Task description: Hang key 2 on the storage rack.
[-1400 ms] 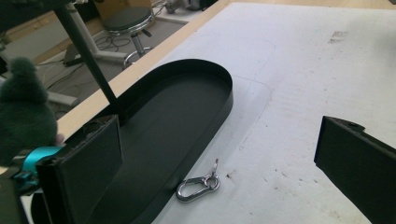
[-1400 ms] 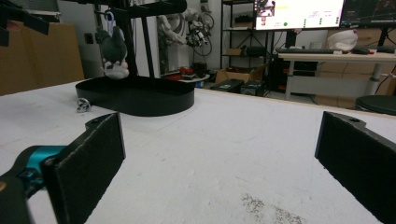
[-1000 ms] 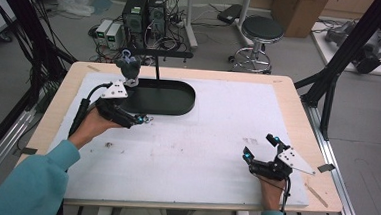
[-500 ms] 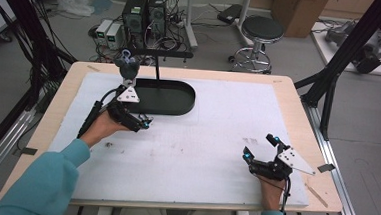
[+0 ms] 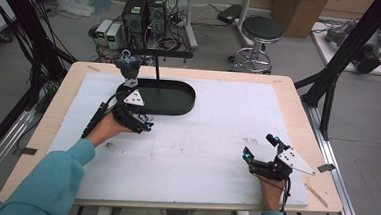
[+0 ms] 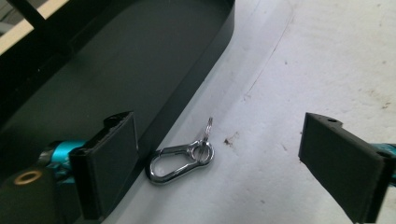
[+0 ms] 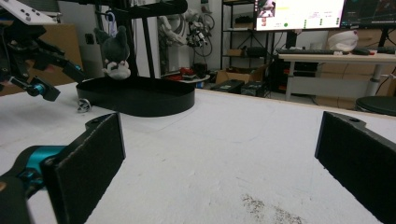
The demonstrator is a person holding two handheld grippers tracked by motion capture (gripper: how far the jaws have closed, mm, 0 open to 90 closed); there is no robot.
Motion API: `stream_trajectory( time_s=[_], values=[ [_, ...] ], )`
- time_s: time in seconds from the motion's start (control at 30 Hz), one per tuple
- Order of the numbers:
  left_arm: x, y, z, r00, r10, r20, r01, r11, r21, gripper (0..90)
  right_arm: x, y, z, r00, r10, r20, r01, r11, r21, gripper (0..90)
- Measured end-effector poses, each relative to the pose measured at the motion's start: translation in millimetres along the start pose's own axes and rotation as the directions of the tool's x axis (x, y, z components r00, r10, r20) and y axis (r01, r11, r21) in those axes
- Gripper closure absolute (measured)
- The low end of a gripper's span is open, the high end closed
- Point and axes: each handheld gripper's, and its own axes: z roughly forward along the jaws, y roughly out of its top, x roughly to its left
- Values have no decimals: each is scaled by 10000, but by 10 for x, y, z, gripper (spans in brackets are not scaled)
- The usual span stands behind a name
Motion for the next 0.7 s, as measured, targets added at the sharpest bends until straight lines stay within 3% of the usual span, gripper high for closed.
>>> stream_trajectory(
  time_s=[0.4,0.5,0.7],
  values=[
    [27,-9,97,9997,-214,108,206,9973,704,370,-2,0,1,10000,34,-13,-34,10000,-4,8],
    [22,1,116,9999,-139,-16,140,9955,940,472,-1,0,2,10000,21,-6,-21,10000,-13,8],
    [31,16,128,9997,-28,-253,53,9952,981,576,-2,0,1,10000,69,-39,-70,10000,-17,8]
  ],
)
